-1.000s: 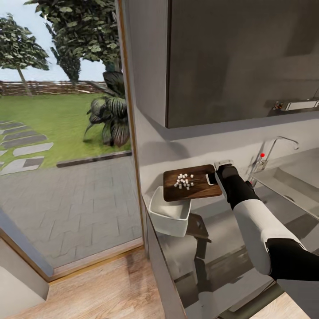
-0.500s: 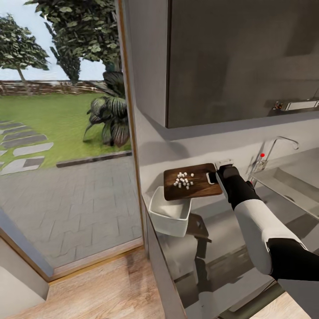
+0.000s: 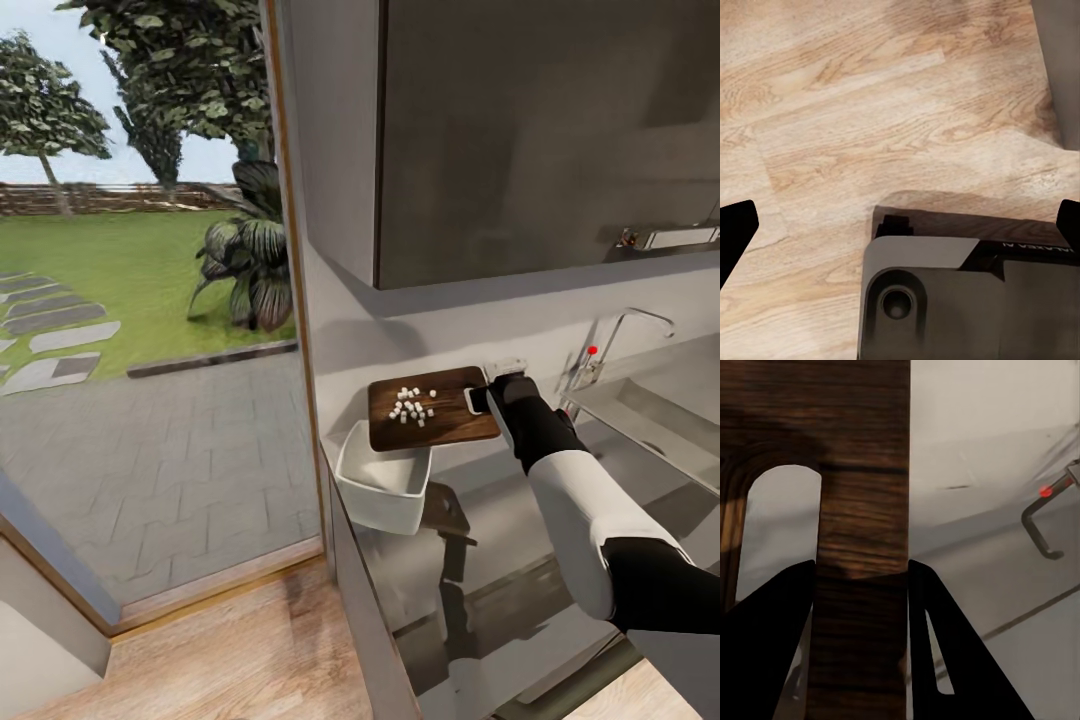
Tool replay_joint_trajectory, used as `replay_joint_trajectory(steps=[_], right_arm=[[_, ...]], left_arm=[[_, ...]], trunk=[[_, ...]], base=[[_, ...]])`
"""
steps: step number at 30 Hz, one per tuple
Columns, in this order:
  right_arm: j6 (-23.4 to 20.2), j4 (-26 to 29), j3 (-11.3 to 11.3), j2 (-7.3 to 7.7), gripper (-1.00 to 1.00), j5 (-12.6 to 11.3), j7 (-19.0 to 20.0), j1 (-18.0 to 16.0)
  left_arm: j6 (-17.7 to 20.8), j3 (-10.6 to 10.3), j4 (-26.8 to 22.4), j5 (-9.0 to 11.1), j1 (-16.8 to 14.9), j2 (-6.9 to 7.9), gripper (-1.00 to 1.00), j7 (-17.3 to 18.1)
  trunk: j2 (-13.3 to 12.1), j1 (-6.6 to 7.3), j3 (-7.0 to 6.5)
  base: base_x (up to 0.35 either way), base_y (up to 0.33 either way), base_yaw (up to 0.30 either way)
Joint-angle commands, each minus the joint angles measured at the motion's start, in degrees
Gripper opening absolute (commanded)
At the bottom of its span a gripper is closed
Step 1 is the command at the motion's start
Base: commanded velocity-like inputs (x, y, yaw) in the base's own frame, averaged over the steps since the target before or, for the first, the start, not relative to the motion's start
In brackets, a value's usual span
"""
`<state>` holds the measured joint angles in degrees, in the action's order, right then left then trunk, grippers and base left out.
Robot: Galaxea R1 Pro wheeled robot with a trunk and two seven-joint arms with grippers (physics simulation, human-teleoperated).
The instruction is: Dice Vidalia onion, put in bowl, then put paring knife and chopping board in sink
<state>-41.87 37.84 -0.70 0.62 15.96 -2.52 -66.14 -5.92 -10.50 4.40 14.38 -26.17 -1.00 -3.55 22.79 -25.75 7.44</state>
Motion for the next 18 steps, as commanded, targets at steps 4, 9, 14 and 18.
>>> replay_joint_trajectory(steps=[4,9,14,18], right_arm=[[0.31,-0.18,-0.05,0.15,-1.0,-0.21,-0.12,-0.04],[4.19,-2.0,-0.09,0.1,-1.0,3.6,-0.12,-0.04],[5.59,-2.83,-0.09,0.14,-1.0,4.31,-0.12,-0.04],[5.76,-2.86,-0.09,0.07,-1.0,4.39,-0.17,-0.04]], left_arm=[[-0.41,-0.49,0.27,0.47,-0.14,-0.05,1.0,-0.06],[-0.42,-0.49,0.26,0.47,-0.13,-0.05,1.0,-0.06],[-0.45,-0.49,0.26,0.47,-0.12,-0.05,1.0,-0.08],[-0.44,-0.49,0.26,0.47,-0.12,-0.05,1.0,-0.08]], trunk=[[0.13,-0.04,0.12],[0.13,-0.04,0.12],[0.13,-0.04,0.12],[0.13,-0.04,0.12]], base=[[0.0,0.0,0.0],[0.0,0.0,0.0],[0.0,0.0,0.0],[0.0,0.0,0.0]])
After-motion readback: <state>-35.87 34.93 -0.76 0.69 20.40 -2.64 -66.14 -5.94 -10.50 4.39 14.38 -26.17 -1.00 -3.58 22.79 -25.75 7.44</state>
